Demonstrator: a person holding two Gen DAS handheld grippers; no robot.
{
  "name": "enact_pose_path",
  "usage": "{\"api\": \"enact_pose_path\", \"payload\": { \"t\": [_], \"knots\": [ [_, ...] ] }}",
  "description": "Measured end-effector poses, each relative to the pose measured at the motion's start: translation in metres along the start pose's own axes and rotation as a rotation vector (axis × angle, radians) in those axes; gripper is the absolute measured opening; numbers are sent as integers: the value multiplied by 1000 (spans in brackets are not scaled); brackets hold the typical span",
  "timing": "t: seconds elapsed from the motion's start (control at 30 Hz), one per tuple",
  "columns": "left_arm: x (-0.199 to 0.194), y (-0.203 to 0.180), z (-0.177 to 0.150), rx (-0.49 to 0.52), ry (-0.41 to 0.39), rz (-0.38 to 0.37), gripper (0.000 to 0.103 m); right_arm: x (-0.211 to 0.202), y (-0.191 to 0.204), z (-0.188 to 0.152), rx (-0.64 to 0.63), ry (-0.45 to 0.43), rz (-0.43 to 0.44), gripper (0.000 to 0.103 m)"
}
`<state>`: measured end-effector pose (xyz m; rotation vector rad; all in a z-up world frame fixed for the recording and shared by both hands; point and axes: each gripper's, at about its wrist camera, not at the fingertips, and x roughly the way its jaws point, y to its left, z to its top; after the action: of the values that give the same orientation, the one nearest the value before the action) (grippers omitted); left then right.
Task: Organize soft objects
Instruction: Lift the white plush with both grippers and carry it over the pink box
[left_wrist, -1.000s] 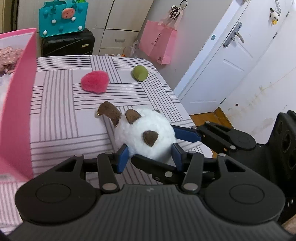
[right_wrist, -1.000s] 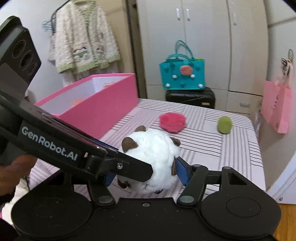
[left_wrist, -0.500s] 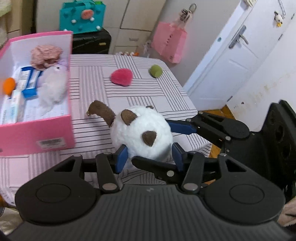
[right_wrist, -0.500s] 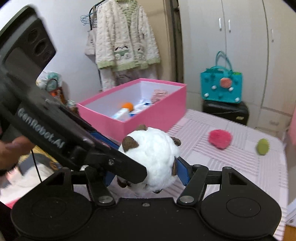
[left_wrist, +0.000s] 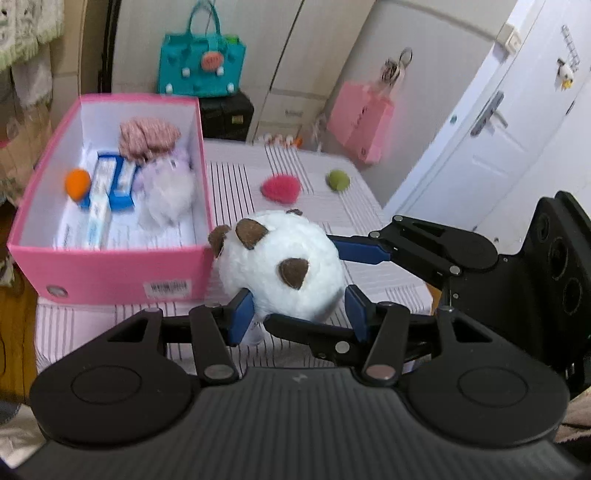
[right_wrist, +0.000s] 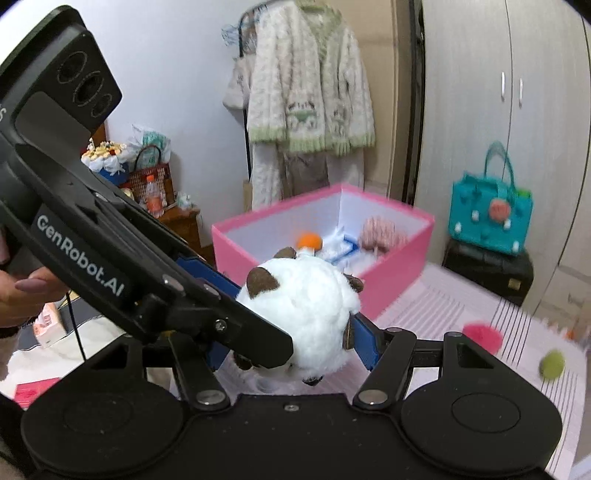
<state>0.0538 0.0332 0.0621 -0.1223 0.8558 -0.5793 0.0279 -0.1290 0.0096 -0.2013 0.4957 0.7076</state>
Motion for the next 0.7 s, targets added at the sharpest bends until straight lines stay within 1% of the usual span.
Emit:
{"api": "enact_pose_path", "payload": {
  "t": [0.2, 0.27, 0.33, 0.43, 0.53, 0.6, 0.7],
  "knots": [
    [-15, 6, 18, 26, -93, 24, 52, 8, -5, 27, -37, -64, 2, 71],
    [-20, 8, 24, 50, -127, 35, 53, 11, -7, 35, -39, -87, 9, 71],
    [-25, 12, 30, 50, -157, 42, 53, 14, -10, 44, -48, -113, 18, 71],
    [-28, 20, 38, 38, -193, 65, 53, 24, -17, 56, -40, -128, 47, 71],
    [-24, 32, 46, 22, -209, 79, 53, 38, -24, 64, -35, -122, 63, 71],
    [-18, 44, 54, 0, -202, 79, 53, 49, -26, 69, -38, -112, 64, 71],
    [-10, 61, 65, -25, -191, 76, 53, 69, -36, 75, -3, -97, 83, 71]
  ]
}}
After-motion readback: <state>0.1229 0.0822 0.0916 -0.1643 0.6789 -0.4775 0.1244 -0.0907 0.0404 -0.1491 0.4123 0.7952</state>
